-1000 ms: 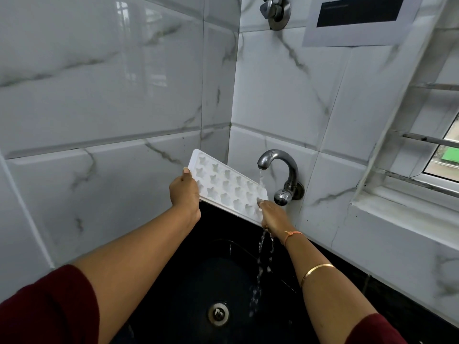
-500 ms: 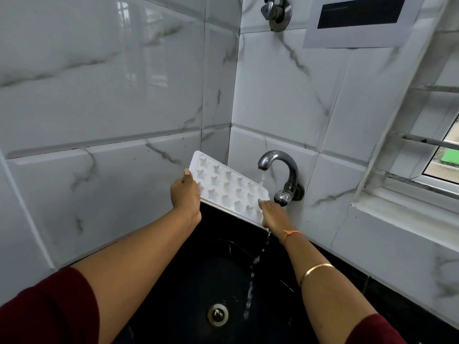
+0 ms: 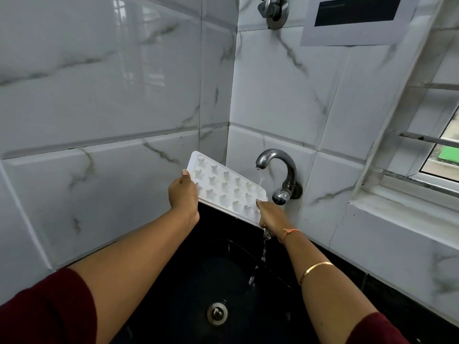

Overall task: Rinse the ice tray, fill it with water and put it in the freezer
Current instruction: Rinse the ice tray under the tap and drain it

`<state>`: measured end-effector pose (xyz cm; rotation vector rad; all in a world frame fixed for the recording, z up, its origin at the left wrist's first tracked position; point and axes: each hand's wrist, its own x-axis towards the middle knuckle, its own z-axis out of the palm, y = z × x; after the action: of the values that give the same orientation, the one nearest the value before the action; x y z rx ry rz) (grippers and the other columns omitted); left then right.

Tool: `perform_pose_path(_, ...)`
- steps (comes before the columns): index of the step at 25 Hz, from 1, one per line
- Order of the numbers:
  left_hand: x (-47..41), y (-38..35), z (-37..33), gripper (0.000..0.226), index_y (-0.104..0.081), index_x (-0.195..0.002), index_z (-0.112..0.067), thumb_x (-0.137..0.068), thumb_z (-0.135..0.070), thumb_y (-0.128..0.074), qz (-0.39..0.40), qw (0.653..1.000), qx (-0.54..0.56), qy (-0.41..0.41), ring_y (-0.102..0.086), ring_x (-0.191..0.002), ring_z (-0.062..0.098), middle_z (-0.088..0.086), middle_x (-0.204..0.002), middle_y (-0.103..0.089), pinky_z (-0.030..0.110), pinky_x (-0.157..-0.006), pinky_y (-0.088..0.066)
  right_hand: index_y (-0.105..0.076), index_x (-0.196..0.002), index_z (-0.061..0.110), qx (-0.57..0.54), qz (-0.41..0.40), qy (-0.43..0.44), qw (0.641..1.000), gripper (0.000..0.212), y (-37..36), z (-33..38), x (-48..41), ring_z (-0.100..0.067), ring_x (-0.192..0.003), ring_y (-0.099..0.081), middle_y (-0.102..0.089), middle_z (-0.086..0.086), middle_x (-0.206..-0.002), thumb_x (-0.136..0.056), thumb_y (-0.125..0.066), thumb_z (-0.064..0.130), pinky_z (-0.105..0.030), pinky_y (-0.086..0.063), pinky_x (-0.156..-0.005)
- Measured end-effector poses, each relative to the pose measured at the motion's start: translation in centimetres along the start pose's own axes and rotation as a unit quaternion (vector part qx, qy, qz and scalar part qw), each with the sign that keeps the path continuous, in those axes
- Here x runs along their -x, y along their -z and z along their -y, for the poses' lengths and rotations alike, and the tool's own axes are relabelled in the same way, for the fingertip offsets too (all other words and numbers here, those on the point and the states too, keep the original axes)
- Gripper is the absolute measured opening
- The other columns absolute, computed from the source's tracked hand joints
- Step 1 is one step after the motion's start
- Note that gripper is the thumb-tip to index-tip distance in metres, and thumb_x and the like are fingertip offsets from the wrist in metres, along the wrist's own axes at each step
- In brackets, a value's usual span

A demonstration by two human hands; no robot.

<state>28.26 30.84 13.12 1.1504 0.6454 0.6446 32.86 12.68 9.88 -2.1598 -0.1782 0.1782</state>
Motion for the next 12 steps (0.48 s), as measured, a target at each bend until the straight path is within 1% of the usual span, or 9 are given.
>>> perform_pose_path(2, -0.32, 0.11, -0.11, 0.04, -0.047, -0.06, -0.015, -0.095, -0.034, -0.043, -0.002, 1.0, 0.002, -0.001, -0.053, -0.08, 0.023, 0.001, -0.067, -0.052, 0.048, -0.093, -0.048, -0.046, -0.071, 0.013, -0.023, 0.005, -0.012, 1.0, 0.038, 0.15, -0.17, 0.28, -0.012, -0.047, -0.036, -0.044, -0.003, -0.056, -0.1, -0.032, 0.033, -0.023, -0.026, -0.049)
perform_pose_path(4, -0.22, 0.16, -0.02, 0.04, -0.047, -0.061, -0.015, -0.095, -0.034, -0.042, 0.0, 1.0, -0.003, -0.001, -0.054, -0.08, 0.024, 0.001, -0.068, -0.052, 0.047, -0.092, -0.048, -0.048, -0.074, 0.015, -0.021, -0.004, -0.017, 1.0, 0.032, 0.13, -0.42, 0.08, -0.012, -0.048, -0.036, -0.042, 0.0, -0.058, -0.098, -0.037, 0.033, -0.024, -0.027, -0.049)
perform_pose_path(7, 0.23, 0.1, 0.32, 0.04, -0.047, -0.061, -0.015, -0.095, -0.036, -0.041, 0.005, 1.0, -0.01, 0.0, -0.054, -0.079, 0.024, 0.002, -0.069, -0.052, 0.047, -0.091, -0.049, -0.041, -0.065, 0.025, 0.02, -0.011, -0.002, 1.0, 0.035, -0.09, -0.4, -0.37, -0.007, -0.055, -0.037, -0.041, 0.005, -0.064, -0.099, -0.034, 0.027, -0.021, -0.031, -0.054)
perform_pose_path(9, 0.16, 0.16, 0.31, 0.04, -0.047, -0.061, -0.015, -0.095, -0.036, -0.041, 0.003, 1.0, -0.016, 0.002, -0.054, -0.079, 0.024, 0.002, -0.069, -0.052, 0.047, -0.091, -0.049, -0.042, -0.065, 0.021, 0.017, 0.008, -0.004, 1.0, 0.036, -0.04, -0.45, -0.19, -0.009, -0.052, -0.037, -0.041, 0.002, -0.062, -0.1, -0.033, 0.026, -0.021, -0.03, -0.05)
perform_pose_path(12, -0.01, 0.44, 0.4, 0.04, -0.049, -0.062, -0.015, -0.094, -0.037, -0.042, 0.0, 1.0, -0.011, 0.005, -0.056, -0.08, 0.026, 0.003, -0.07, -0.054, 0.05, -0.092, -0.049, -0.053, -0.081, 0.012, -0.009, 0.004, -0.021, 1.0, 0.028, 0.35, -0.34, 0.41, -0.011, -0.043, -0.039, -0.044, -0.002, -0.057, -0.097, -0.039, 0.03, -0.024, -0.026, -0.048)
